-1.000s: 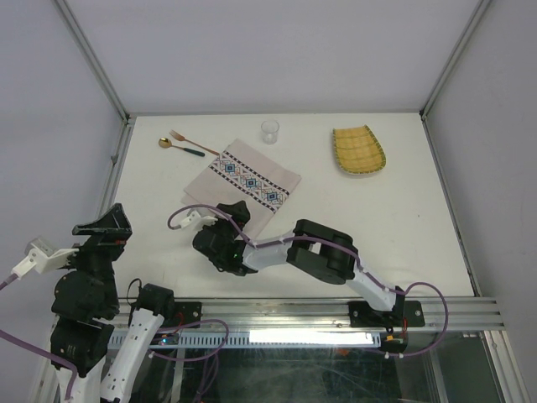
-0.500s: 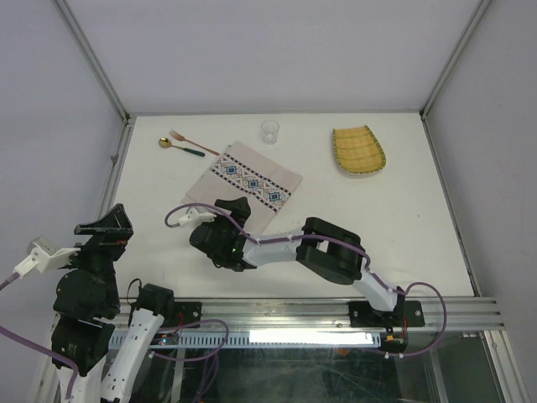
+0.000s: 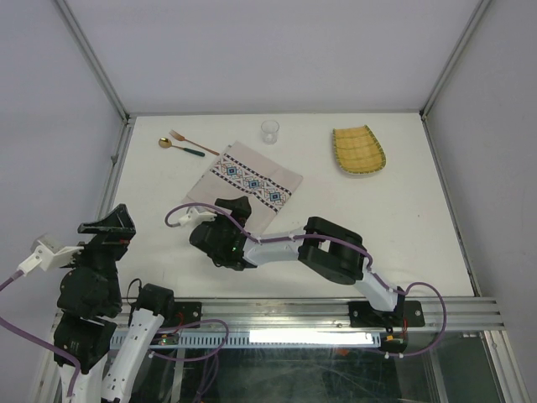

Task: Set the dinner table for one person
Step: Flatten out the napkin at the center of the board.

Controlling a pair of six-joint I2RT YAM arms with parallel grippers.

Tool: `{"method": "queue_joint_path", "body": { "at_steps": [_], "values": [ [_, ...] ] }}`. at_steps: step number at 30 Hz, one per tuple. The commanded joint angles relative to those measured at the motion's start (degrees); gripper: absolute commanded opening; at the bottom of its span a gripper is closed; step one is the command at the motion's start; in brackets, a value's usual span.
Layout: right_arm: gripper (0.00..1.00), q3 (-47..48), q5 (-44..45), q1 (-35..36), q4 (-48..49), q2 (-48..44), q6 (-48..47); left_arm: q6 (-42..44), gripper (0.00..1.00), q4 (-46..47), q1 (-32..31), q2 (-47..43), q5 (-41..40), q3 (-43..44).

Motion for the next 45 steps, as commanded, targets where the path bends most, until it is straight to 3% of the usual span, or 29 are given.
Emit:
{"method": "queue_joint_path", "body": {
  "at_steps": [1,5,6,7,8,9,14,23,27,30,45],
  "values": [
    [0.92,2.3,1.1,-0.7,-0.3,-4.1,0.5,-0.1,0.99,0.7,0.5,-0.9,1.2,0.2],
    [0.92,3.5,1.1,-1.1,-3.2,-3.4,0.5,0.0,0.99,0.7,0.6,-1.1,1.2,0.0],
    [0.13,4.8,-2.9,-1.2,-6.2,-3.1,-1.8,0.0,0.99,0.8,0.6,-1.1,1.1,-0.1],
    [0.12,6.3,-4.2,-1.5,-10.1,-2.7,0.5,0.0,0.99,0.7,0.5,-1.1,1.2,-0.2],
    [0.27,7.2,-4.8,-1.8,-12.5,-2.4,2.3,-0.2,0.99,0.8,0.5,-1.1,1.3,-0.4],
    [0.35,7.2,-5.0,-2.0,-13.1,-2.4,2.9,-0.2,0.99,0.7,0.6,-1.1,1.4,-0.5],
    [0.47,6.2,-4.6,-2.3,-11.9,-2.2,1.9,-0.4,0.99,0.8,0.5,-1.0,1.3,-0.7],
    [0.35,5.9,-4.7,-2.6,-11.4,-2.2,1.8,-0.5,0.99,1.1,0.6,-0.8,1.4,-1.2],
    [0.10,5.9,-4.4,-2.8,-11.5,-2.4,1.7,-1.2,0.99,1.7,0.6,-0.7,3.0,-3.4],
    [0.00,5.7,-4.0,-2.9,-11.5,-3.0,1.9,-2.8,0.99,1.7,0.5,-0.7,5.7,-6.6],
    [0.00,6.4,-1.3,-3.1,-11.9,-5.2,1.6,-9.6,0.99,1.7,0.6,-1.6,8.3,-12.0]
  ]
}}
